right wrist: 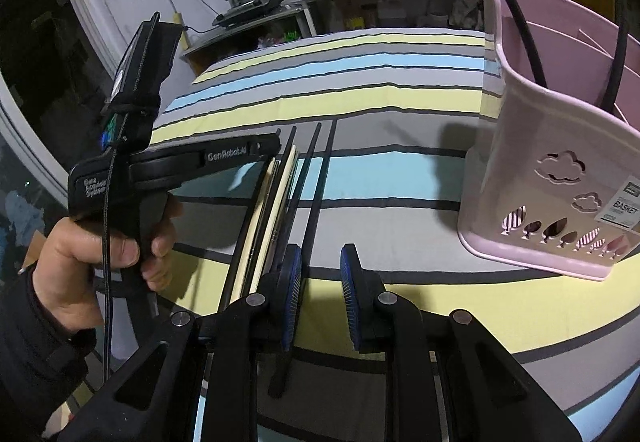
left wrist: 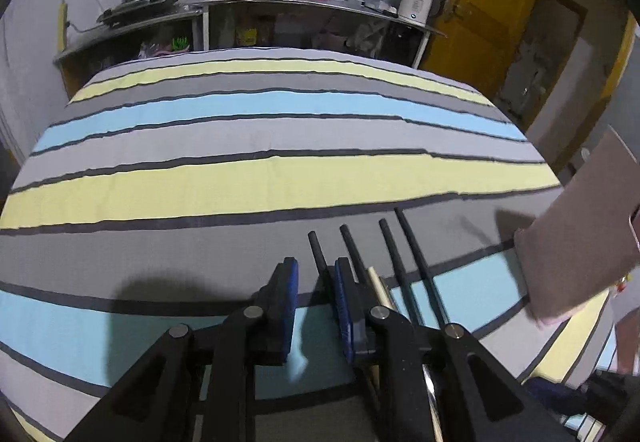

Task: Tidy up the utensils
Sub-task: 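Close the right gripper on more chopsticks while the left gripper grasps a black chopstick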

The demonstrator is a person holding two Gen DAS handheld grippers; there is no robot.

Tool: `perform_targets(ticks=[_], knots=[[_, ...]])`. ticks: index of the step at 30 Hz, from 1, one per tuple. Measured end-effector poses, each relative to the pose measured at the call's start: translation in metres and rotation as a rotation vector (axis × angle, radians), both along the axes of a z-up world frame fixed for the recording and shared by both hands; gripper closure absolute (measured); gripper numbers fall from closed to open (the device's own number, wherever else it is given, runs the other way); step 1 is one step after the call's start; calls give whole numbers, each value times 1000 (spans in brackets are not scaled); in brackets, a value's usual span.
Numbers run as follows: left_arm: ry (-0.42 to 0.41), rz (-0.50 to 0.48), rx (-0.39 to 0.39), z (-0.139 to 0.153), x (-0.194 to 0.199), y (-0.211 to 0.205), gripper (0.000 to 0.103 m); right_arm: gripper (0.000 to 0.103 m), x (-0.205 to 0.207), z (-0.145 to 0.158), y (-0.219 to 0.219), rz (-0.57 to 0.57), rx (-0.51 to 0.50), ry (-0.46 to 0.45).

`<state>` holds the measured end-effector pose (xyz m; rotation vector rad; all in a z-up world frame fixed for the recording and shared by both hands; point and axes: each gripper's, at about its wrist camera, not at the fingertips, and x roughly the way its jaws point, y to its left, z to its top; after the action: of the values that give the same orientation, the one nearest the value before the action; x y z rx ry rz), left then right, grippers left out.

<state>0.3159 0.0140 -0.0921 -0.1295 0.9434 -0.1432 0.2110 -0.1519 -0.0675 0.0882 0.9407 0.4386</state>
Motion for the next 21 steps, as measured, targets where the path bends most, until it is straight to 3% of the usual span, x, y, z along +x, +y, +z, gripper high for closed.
perform_targets(ticks=[8, 17, 21], knots=[[7, 24, -15, 2, -22, 31, 84, 82, 12, -3, 13, 3, -11, -6], [56, 108, -234, 2, -50, 53, 84, 82, 38, -8, 27, -2, -47, -10], [55, 103, -213, 0, -51, 42, 84, 82, 49, -12, 31, 2, -62, -8]])
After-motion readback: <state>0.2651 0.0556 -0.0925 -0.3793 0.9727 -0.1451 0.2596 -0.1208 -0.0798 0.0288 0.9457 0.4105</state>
